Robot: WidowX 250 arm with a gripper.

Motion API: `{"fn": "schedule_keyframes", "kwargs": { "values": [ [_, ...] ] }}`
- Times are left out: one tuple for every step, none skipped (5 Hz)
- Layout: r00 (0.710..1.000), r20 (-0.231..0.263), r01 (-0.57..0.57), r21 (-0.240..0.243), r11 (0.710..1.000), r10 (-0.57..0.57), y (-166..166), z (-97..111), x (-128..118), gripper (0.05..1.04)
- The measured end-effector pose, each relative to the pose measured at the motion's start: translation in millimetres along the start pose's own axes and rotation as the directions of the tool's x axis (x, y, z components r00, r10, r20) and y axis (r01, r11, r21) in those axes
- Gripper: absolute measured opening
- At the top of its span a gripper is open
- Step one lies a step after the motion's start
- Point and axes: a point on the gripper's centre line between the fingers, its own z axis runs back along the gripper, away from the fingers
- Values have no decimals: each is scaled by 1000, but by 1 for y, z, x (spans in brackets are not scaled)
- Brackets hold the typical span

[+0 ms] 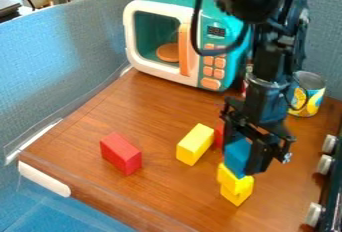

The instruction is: Put the blue block in yellow block

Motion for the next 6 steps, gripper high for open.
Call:
{"fn": "schedule_keyframes", "kwargs": {
  "values": [
    [1000, 5, -15, -2, 1000, 15, 1, 0, 1, 671],
    [998, 24, -50, 7, 999, 50, 4, -1, 3, 940],
    [995, 25, -92, -4, 996, 92, 7, -2, -3, 1007],
    [990, 90, -108, -28, 994, 110, 5, 14, -8, 1001],
    [964, 232, -132, -18, 991, 132, 3, 55, -20, 1001],
    [957, 256, -140, -18, 990, 140, 2, 66, -25, 1001]
  ]
}}
